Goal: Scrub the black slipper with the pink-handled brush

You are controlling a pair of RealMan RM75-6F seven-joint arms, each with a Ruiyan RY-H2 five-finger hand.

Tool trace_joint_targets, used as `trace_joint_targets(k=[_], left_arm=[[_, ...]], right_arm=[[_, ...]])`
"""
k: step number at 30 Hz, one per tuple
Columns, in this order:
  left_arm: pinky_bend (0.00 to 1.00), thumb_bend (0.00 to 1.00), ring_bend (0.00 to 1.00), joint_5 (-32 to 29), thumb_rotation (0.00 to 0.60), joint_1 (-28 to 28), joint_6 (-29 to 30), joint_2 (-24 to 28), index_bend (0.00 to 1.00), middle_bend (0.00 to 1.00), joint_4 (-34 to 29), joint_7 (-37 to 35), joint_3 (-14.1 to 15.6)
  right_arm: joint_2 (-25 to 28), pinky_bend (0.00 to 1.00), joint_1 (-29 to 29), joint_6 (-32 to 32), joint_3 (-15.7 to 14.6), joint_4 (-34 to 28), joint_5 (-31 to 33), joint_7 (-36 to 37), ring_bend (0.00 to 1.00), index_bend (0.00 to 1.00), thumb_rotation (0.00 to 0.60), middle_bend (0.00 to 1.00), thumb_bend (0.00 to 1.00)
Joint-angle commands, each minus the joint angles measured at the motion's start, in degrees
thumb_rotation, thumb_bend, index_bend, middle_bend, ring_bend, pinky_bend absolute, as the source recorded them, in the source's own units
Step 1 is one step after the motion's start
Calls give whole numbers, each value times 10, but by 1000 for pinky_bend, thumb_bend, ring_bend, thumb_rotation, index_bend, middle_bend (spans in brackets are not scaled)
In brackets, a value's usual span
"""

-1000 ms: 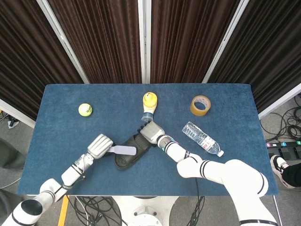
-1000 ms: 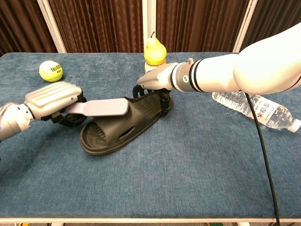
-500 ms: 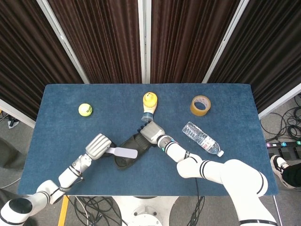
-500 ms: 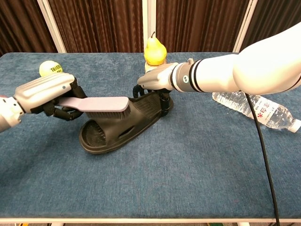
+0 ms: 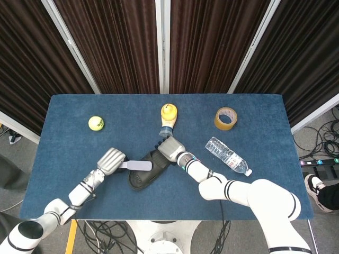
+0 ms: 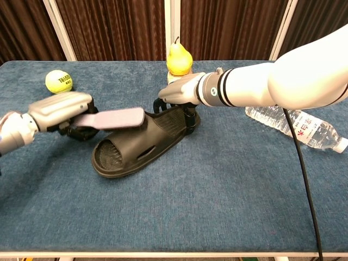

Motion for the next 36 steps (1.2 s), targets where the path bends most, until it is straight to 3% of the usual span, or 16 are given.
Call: trace_joint_targets(k=[1,9,14,18,21,28,36], left_arm=[[1000,599,1000,18,600,15,25,10,1000,1000,-17,6,19],[1000,600,1000,43,600,23,52,64,1000,1000,-105,39,42],[1000,599,1000,7,600,16,49,86,1000,1000,-142,42,-1],[1000,599,1000,-32,600,4,14,81,1000,1000,-132,32,-36],[1000,599,1000,-46,600,-5,-18,68,1000,1000,-105,29,-45],[1000,600,1000,-27,600,-2,-52,49,1000,1000,-69,49,-10],[1000,599,1000,13,600,21,-12,92,1000,1000,-139,70,32]], right_arm=[[0,203,0,0,0,1,0,0,199,481,600,367,275],[0,206,-1,1,1,-2,-4,5,199,481,600,367,275],[2,206,-2,2,0,-4,-6,6,199,481,600,367,273],[4,206,-2,4,0,-7,-6,5,199,481,600,367,272],[5,206,-1,5,1,-10,-6,5,199,481,600,367,272],[7,206,-1,6,0,-13,-4,3,199,482,600,367,272],[6,207,-1,8,-3,-13,-1,1,199,481,600,366,272]])
